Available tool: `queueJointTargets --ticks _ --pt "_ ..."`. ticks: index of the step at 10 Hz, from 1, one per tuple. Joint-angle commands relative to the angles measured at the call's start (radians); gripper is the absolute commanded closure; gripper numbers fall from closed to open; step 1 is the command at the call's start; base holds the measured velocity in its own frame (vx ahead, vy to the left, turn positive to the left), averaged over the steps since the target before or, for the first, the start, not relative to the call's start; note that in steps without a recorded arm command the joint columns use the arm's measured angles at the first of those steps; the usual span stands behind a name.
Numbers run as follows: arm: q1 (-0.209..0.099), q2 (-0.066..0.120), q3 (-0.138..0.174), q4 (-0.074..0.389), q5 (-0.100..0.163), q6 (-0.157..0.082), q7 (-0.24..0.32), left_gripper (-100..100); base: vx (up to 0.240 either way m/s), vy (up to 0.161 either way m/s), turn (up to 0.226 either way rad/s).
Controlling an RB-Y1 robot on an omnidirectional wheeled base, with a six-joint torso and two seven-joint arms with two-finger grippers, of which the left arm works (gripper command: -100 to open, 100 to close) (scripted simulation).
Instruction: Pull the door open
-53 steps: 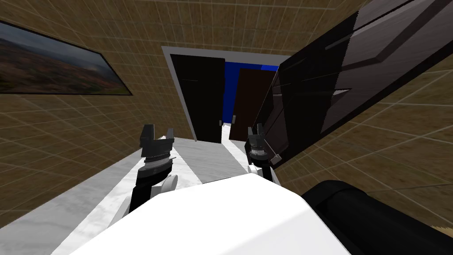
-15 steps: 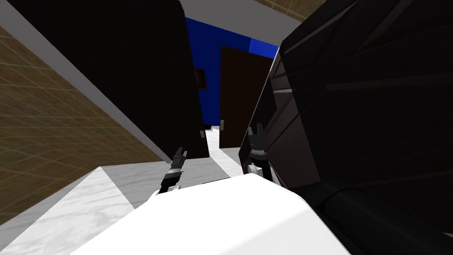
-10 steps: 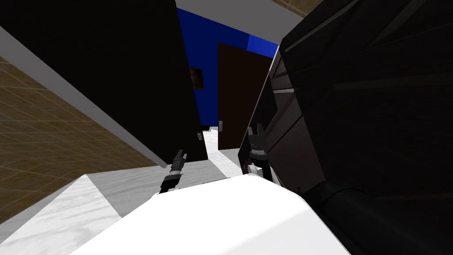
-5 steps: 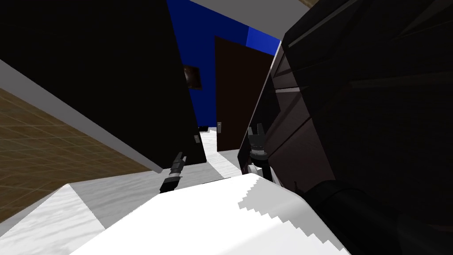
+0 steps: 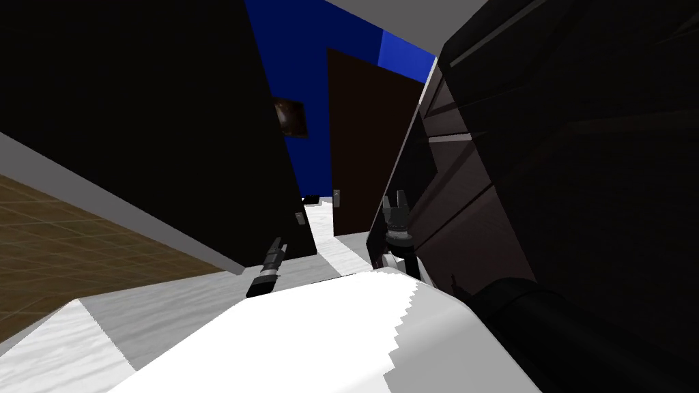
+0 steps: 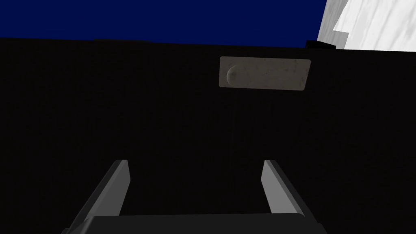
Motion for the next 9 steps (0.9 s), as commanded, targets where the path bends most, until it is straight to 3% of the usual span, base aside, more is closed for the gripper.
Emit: queueJointTargets --ticks 1,6,8,9 --pt "-0.006 0.002 0.001 0.028 0.002 -0.006 0.003 -100 0.119 -0.004 -0.041" --pt "-0.027 0.012 0.004 0.131 0.011 -0.022 0.014 -100 0.132 0.002 -0.051" --pt "-0.029 0.011 0.005 0.136 0.011 -0.022 0.013 -100 0.096 0.003 -0.018" --pt "-0.033 0.02 0.015 0.157 0.018 -0.034 0.019 -100 0.137 -0.034 -0.1"
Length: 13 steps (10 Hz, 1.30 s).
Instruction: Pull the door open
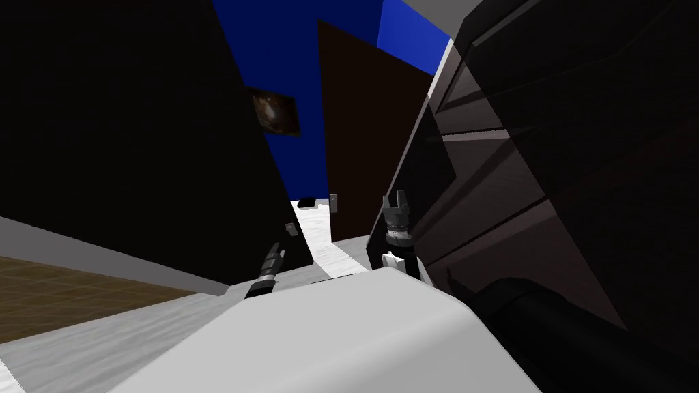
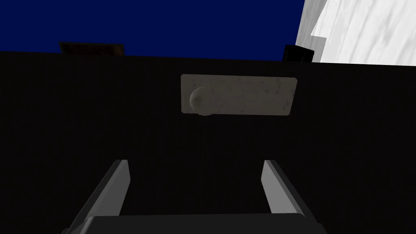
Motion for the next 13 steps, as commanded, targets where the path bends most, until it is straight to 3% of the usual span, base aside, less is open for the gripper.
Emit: queueJointTargets --ticks 1,6,8,9,13 --pt "-0.001 0.009 0.009 0.015 0.006 -0.011 0.006 -100 0.2 -0.031 -0.092" --pt "-0.013 0.046 0.054 0.095 0.037 -0.056 0.028 -100 0.189 -0.006 -0.122" --pt "-0.023 0.045 0.056 0.117 0.038 -0.067 0.026 -100 0.157 -0.002 -0.056" --pt "-0.023 0.045 0.056 0.117 0.038 -0.067 0.026 100 -0.028 -0.009 0.019" --pt "-0.023 0.045 0.056 0.117 0.038 -0.067 0.026 100 -0.017 0.001 -0.009"
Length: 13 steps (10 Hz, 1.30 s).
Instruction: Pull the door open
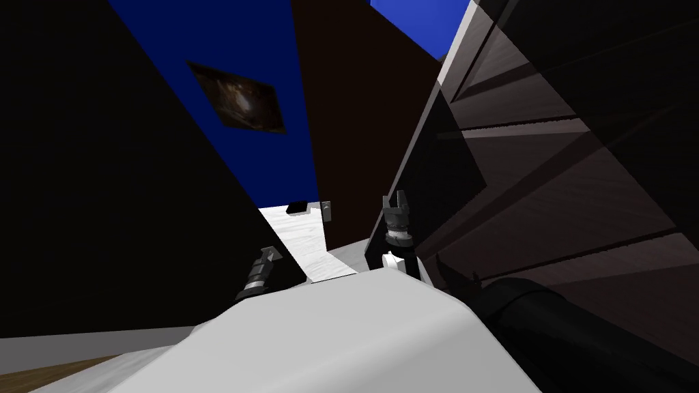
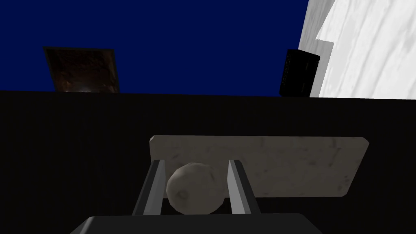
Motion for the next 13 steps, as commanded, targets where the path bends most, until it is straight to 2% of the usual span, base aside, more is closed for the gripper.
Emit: queueJointTargets --ticks 1,5,10,11,12,13 --pt "0.0 0.001 0.002 -0.001 0.001 -0.002 0.001 100 0.0 0.0 0.0" --pt "0.031 0.032 -0.026 -0.01 -0.015 -0.029 0.04 100 -0.142 0.025 -0.091" --pt "0.084 0.088 -0.073 -0.028 -0.042 -0.081 0.109 100 -0.201 0.06 -0.125" --pt "0.088 0.092 -0.076 -0.029 -0.043 -0.084 0.113 100 -0.187 0.025 -0.064" --pt "0.08 0.084 -0.079 -0.021 -0.045 -0.083 0.108 100 -0.084 0.001 -0.014" --pt "0.096 0.094 -0.087 -0.016 -0.05 -0.106 0.12 100 -0.122 -0.006 -0.116"
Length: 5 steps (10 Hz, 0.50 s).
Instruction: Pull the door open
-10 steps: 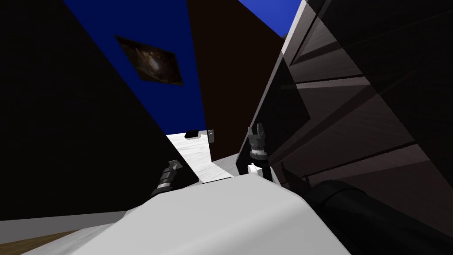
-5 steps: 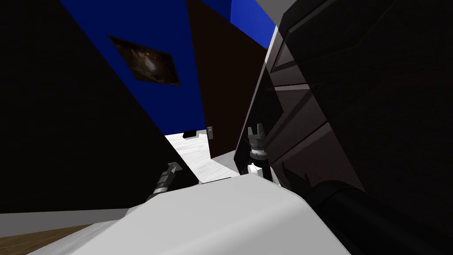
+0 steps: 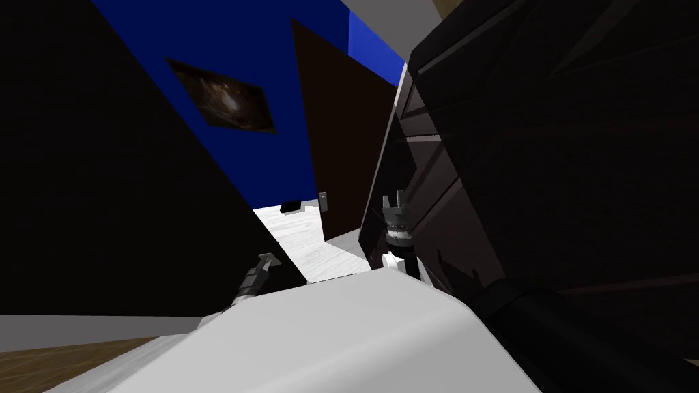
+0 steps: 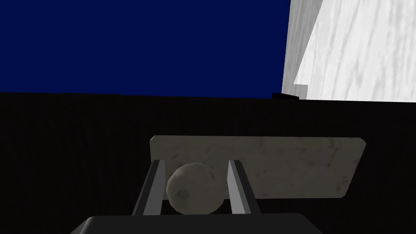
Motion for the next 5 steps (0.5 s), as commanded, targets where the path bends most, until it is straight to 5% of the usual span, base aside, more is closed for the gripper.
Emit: queueJointTargets --ticks 1,5 --pt "0.018 0.012 -0.007 0.0 -0.006 -0.027 0.012 100 -0.194 0.068 -0.148" --pt "0.06 0.046 -0.023 0.009 -0.019 -0.096 0.043 100 -0.211 0.064 -0.147"
